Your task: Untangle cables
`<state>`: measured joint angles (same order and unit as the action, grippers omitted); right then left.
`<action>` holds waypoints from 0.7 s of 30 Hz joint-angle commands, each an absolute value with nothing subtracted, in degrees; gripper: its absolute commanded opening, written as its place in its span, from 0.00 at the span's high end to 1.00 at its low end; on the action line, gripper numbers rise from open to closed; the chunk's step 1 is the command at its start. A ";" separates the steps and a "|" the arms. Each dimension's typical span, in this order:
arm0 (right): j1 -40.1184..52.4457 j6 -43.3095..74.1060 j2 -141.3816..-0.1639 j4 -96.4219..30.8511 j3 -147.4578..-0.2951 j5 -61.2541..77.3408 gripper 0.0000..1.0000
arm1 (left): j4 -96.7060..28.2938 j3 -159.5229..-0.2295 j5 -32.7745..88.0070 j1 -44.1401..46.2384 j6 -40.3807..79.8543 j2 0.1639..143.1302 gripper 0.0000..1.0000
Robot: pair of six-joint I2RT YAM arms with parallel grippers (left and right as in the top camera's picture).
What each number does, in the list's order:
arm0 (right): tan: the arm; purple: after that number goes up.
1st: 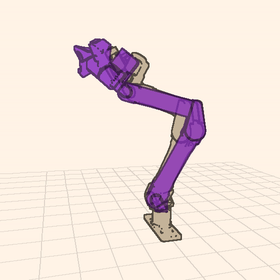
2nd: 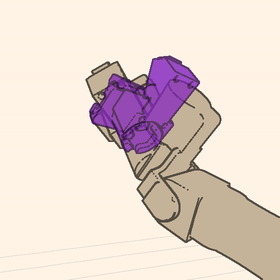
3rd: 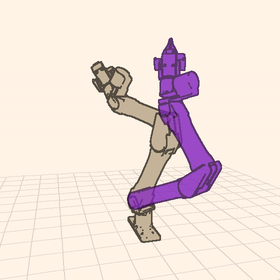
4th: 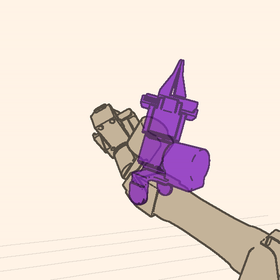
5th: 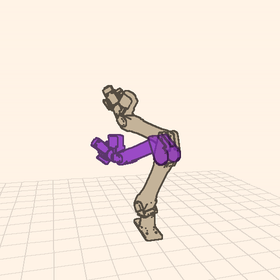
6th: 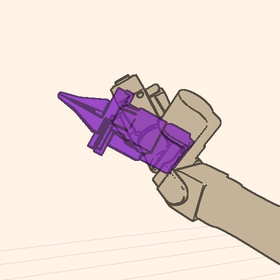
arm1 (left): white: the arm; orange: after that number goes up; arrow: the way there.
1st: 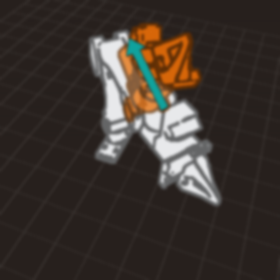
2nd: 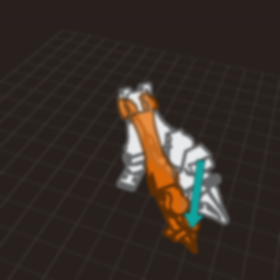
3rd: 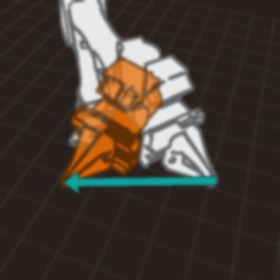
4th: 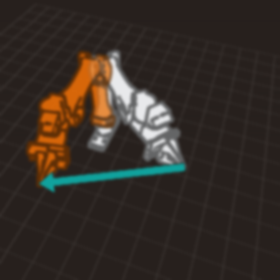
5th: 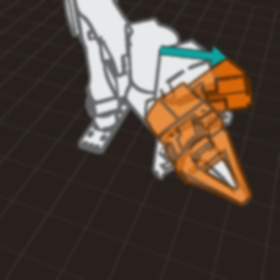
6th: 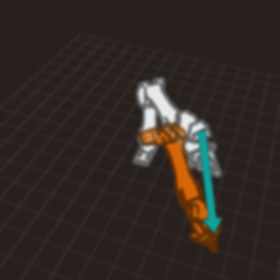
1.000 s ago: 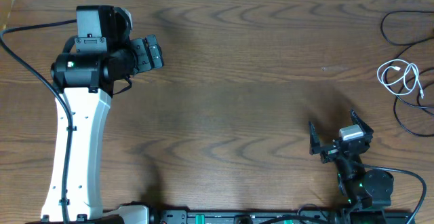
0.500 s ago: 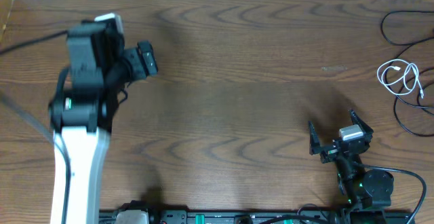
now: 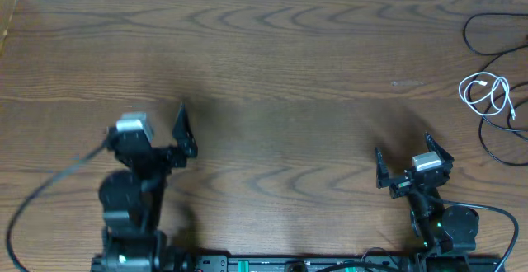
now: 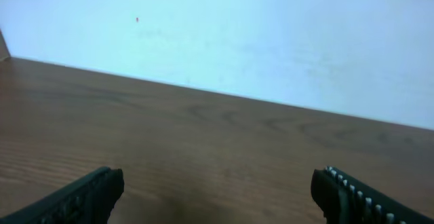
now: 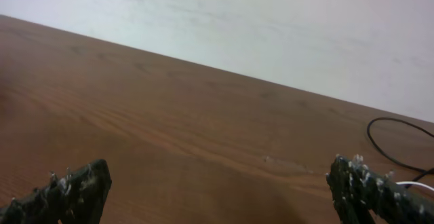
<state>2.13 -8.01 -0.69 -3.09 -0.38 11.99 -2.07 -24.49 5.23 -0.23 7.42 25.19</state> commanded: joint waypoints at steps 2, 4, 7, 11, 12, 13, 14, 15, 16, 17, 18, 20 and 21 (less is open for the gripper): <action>2.46 -8.21 -0.32 -3.33 -0.32 12.38 0.01 | 1.17 -16.29 4.43 -0.32 6.59 17.72 0.05; 2.46 -8.21 -0.32 -3.33 -0.32 12.38 0.01 | 3.11 -13.10 4.40 -0.32 6.57 15.11 0.05; 2.46 -8.21 -0.32 -3.33 -0.32 12.38 0.01 | 5.63 -9.13 4.34 -0.32 5.87 11.64 0.05; 2.46 -8.21 -0.32 -3.33 -0.32 12.38 0.01 | 6.57 -5.76 3.77 -0.32 5.56 7.49 0.05; 2.46 -8.21 -0.32 -3.33 -0.32 12.38 0.01 | 6.57 -5.17 3.75 -0.32 5.54 6.61 0.05; 2.46 -8.21 -0.32 -3.33 -0.32 12.38 0.01 | 6.55 -4.62 3.75 -0.32 5.52 5.72 0.05; 2.46 -8.21 -0.32 -3.33 -0.32 12.38 0.01 | 6.57 -4.08 3.77 -0.32 5.34 4.84 0.05; 2.46 -8.21 -0.32 -3.33 -0.32 12.38 0.01 | 6.52 -3.64 3.79 -0.32 5.06 4.05 0.05; 2.46 -8.21 -0.32 -3.33 -0.32 12.38 0.01 | 6.57 -3.20 3.77 -0.32 4.91 3.38 0.05; 2.46 -8.21 -0.32 -3.33 -0.32 12.38 0.01 | 6.55 -2.79 3.77 -0.32 4.93 2.74 0.05; 2.46 -8.21 -0.32 -3.33 -0.32 12.38 0.01 | 6.57 -2.31 3.77 -0.32 4.93 2.17 0.05; 2.46 -8.21 -0.32 -3.33 -0.32 12.38 0.01 | 6.57 -1.58 3.77 -0.32 4.93 1.30 0.05; 2.46 -8.21 -0.32 -3.33 -0.32 12.38 0.01 | 6.57 -1.23 3.77 -0.32 4.93 0.89 0.05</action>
